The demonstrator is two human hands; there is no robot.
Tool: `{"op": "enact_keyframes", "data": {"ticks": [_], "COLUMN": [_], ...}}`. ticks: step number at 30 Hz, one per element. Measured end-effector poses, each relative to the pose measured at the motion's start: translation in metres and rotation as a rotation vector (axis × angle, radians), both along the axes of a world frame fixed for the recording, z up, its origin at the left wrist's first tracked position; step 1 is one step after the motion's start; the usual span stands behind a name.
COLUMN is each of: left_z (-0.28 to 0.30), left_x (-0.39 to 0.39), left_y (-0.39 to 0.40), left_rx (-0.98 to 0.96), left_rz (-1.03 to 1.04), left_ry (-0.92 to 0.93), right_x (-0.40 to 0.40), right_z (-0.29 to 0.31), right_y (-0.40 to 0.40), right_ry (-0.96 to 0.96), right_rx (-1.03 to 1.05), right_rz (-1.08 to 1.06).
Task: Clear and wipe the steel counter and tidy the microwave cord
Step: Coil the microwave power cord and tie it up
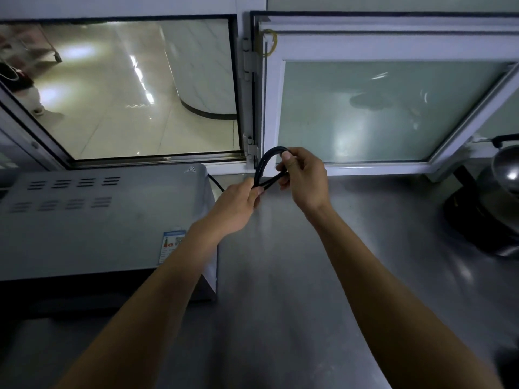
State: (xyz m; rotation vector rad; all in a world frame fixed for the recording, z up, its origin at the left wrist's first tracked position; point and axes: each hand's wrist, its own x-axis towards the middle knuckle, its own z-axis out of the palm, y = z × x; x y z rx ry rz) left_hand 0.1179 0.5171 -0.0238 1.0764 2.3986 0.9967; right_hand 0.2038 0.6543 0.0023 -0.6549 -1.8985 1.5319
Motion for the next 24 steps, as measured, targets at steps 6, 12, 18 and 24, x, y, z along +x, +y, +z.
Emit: {"op": "enact_keyframes", "data": {"ticks": [6, 12, 18, 24], "left_z": [0.007, 0.022, 0.052, 0.064], "left_x": [-0.021, -0.044, -0.075, -0.102], "left_y": [-0.002, 0.000, 0.019, 0.039], "left_rx": [-0.009, 0.035, 0.135, 0.205], "left_rz": [0.067, 0.128, 0.125, 0.140], "left_ry": [0.018, -0.043, -0.056, -0.133], "right_x": [-0.020, -0.042, -0.077, -0.116], "right_z": [0.021, 0.031, 0.061, 0.091], "right_y": [0.003, 0.016, 0.029, 0.053], "right_ry": [-0.058, -0.131, -0.058, -0.010], "right_rx": [0.094, 0.216, 0.299, 0.445], "right_rz": [-0.018, -0.055, -0.117, -0.200]}}
